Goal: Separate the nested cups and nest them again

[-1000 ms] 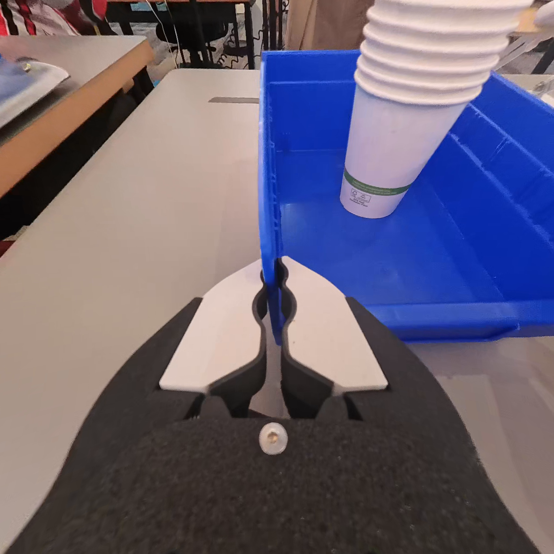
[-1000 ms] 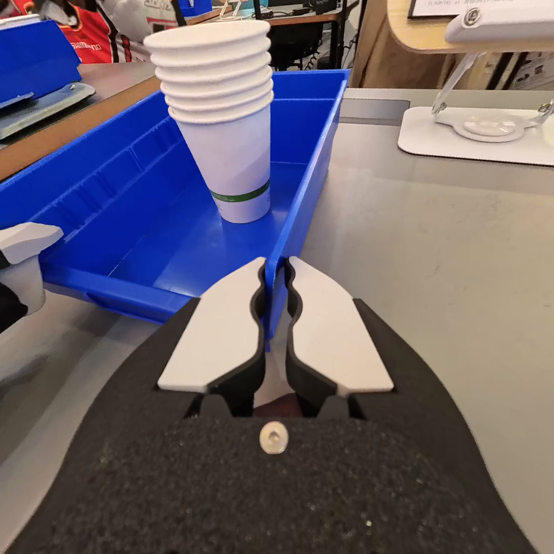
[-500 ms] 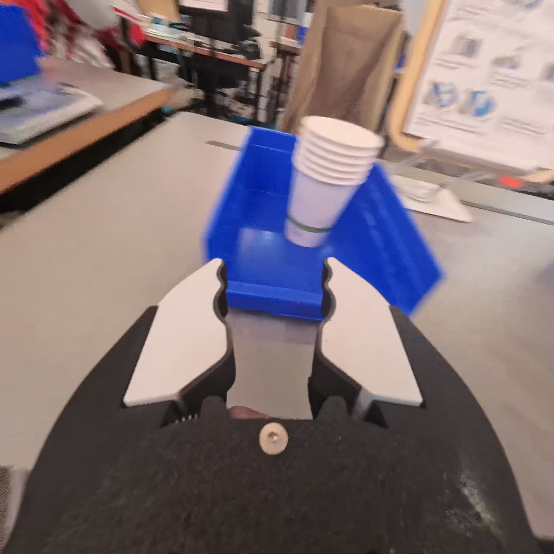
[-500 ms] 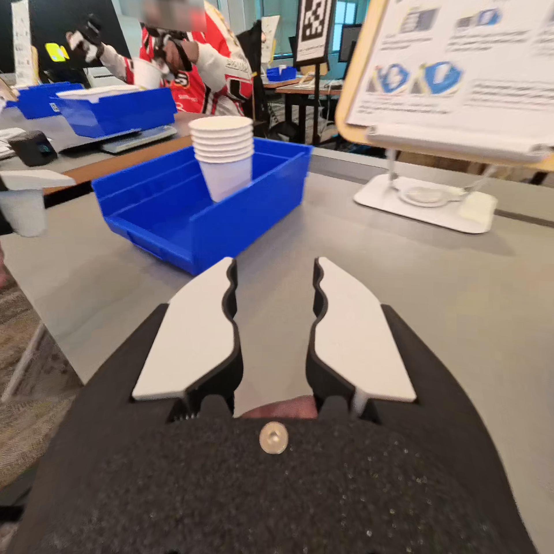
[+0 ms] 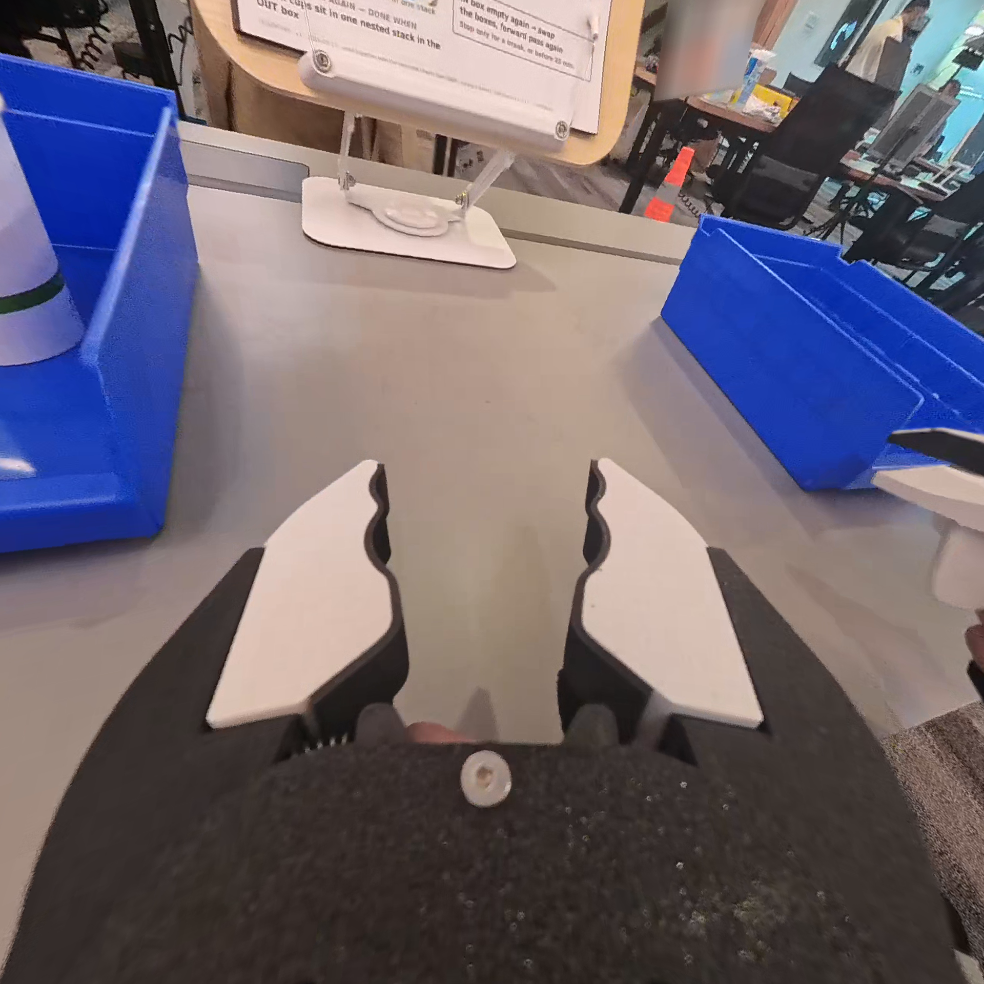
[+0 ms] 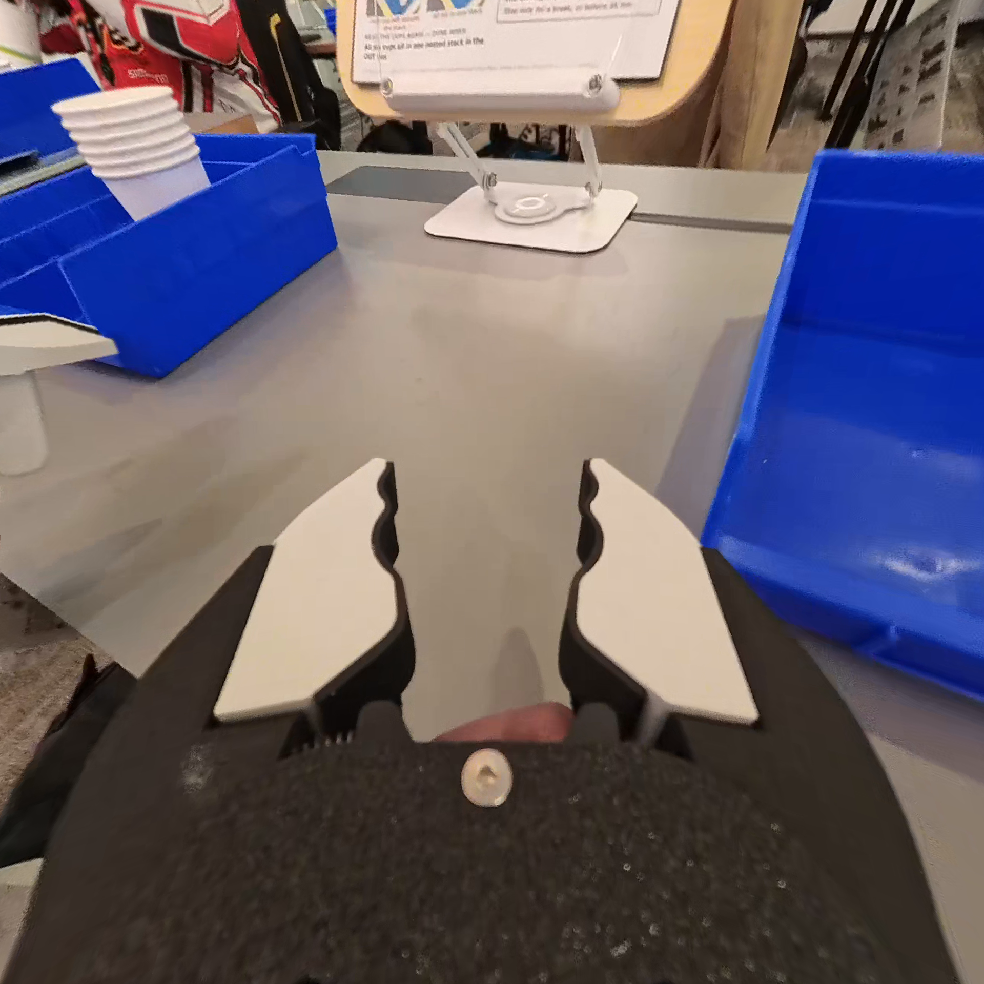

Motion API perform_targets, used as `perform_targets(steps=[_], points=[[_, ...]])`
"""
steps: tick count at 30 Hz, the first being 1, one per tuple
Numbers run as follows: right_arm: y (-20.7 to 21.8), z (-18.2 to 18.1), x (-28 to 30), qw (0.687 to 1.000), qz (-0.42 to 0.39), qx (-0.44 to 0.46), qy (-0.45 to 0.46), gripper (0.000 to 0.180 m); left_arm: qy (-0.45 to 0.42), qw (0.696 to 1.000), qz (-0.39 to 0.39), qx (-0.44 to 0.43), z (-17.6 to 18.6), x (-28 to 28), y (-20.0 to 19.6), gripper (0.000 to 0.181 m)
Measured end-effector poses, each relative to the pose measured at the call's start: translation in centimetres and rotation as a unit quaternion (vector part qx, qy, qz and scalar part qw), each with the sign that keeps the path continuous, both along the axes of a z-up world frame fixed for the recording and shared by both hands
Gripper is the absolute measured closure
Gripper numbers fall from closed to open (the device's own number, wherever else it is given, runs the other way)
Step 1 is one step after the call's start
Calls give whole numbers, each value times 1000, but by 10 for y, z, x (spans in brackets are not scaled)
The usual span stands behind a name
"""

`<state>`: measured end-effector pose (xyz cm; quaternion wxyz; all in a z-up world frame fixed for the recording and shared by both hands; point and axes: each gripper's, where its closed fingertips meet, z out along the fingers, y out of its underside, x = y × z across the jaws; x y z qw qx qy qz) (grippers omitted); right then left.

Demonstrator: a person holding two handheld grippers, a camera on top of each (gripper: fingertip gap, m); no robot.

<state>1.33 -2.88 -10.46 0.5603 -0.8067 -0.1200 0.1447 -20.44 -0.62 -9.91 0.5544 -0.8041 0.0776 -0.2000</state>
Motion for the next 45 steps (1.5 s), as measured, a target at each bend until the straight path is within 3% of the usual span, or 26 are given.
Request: perform_targets(steps=[6, 15, 20, 26, 32, 35, 39, 45], points=[[-1, -10, -2, 998, -7, -26, 56, 116, 10, 1000, -9, -18, -6, -6, -5, 109], [-3, -12, -2, 999, 2, -28, 28, 120, 5, 999, 33, -14, 9, -60, -5, 107], [-3, -5, -9, 999, 15, -16, 48, 122, 46, 993, 104, -18, 19, -159, 37, 100], [-1, -5, -17, 999, 39, -18, 19, 122, 148, 982, 114, -43, 16, -214, 109, 99], [-4, -6, -14, 1000, 27, -12, 7, 123, 149, 978, 77, -127, -12, -214, 161, 109], [-6, -11, -9, 1000, 17, -20, 14, 124, 154, 975, 65, -146, -23, -210, 178, 100], [-5, -18, -4, 999, 16, -34, 22, 124, 147, 977, 48, -144, -28, -207, 207, 82], [-1, -16, 4, 999, 10, -30, 15, 125, 125, 988, 13, -86, -21, -194, 243, 84]])
